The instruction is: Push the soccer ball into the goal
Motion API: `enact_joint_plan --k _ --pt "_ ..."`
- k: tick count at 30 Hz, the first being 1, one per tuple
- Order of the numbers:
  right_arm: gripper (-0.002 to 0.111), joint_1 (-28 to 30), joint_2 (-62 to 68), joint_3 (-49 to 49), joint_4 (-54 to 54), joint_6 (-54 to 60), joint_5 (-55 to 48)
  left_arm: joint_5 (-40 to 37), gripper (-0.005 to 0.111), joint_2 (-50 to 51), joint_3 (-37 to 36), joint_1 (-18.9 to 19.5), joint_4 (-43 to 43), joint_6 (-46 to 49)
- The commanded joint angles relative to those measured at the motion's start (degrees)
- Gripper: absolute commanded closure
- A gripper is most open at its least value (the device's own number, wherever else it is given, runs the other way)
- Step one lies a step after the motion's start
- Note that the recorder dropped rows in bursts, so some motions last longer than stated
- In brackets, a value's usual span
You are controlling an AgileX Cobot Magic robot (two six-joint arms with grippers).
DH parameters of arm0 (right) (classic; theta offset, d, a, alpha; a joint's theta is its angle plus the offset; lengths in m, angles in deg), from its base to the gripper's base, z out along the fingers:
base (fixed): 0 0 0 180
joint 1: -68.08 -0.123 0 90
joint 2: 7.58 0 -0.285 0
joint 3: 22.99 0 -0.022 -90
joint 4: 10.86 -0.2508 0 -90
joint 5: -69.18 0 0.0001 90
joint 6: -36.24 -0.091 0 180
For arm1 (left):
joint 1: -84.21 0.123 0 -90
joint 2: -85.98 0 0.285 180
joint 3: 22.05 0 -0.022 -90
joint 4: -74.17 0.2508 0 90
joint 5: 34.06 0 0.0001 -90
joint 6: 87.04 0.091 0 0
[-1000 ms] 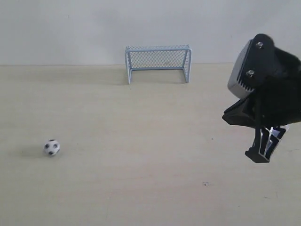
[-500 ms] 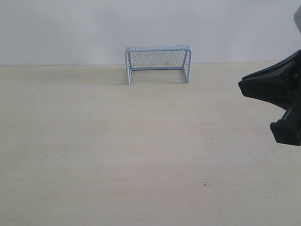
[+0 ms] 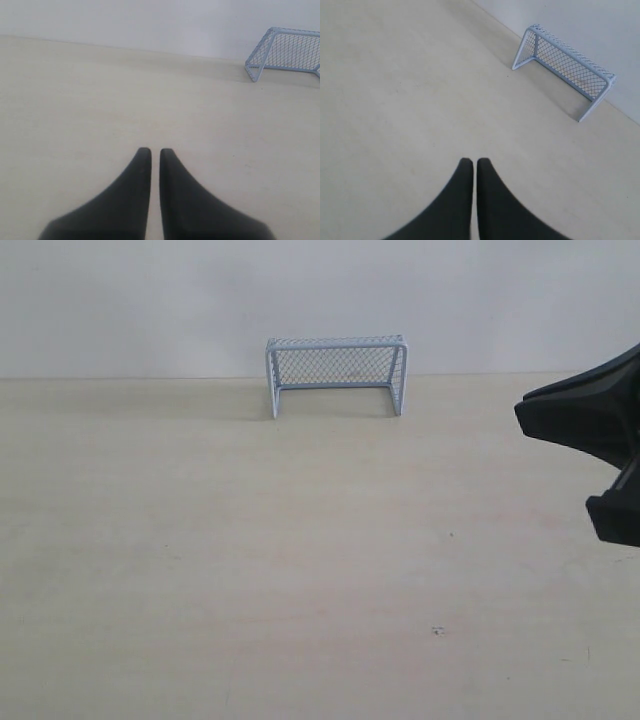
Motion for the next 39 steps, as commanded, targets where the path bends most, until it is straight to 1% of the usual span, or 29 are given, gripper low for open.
enact_joint_plan --k 1,11,14,21,24,30,31,33,34,37,39 --pt "0.108 0.27 -0.20 0.34 -0.07 -0.07 0.06 0.66 0.100 -0.13 0.24 0.11 -0.26 -0.53" --pt "0.108 0.27 -0.20 0.34 -0.07 -0.07 0.06 0.66 0.100 -0.13 0.24 0.11 -0.26 -0.53" --pt "0.108 0.27 -0.20 0.34 -0.07 -2.02 0.06 0.66 0.100 -0.13 0.24 0.11 -0.26 -0.53" --pt "0.108 0.27 1.37 0.34 -1.24 -7.54 0.43 0.66 0.100 -0.13 0.24 0.11 -0.26 -0.53" --pt "0.108 0.27 2.28 0.34 -2.40 -11.66 1.01 0.66 0.100 -0.13 0.24 0.11 -0.26 -0.53" --pt "0.108 0.27 0.90 0.63 -6.51 -21.71 6.58 0.66 0.100 -0.13 0.24 0.11 -0.26 -0.53" --pt "0.108 0.27 0.22 1.21 -6.66 -21.71 7.22 0.66 0.100 -0.13 0.24 0.11 -0.26 -0.53" --pt "0.108 0.27 -3.52 6.11 -7.31 -21.71 12.17 0.66 0.100 -0.13 0.24 0.11 -0.26 -0.53" --pt "0.108 0.27 -6.41 10.99 -8.97 -21.71 16.65 0.66 0.100 -0.13 0.24 0.11 -0.26 -0.53" --pt "0.108 0.27 -12.18 20.68 -17.04 -22.39 27.91 0.66 0.100 -0.13 0.24 0.11 -0.26 -0.53" --pt "0.108 0.46 -16.59 25.96 -18.28 -24.10 31.48 0.66 0.100 -0.13 0.24 0.11 -0.26 -0.53"
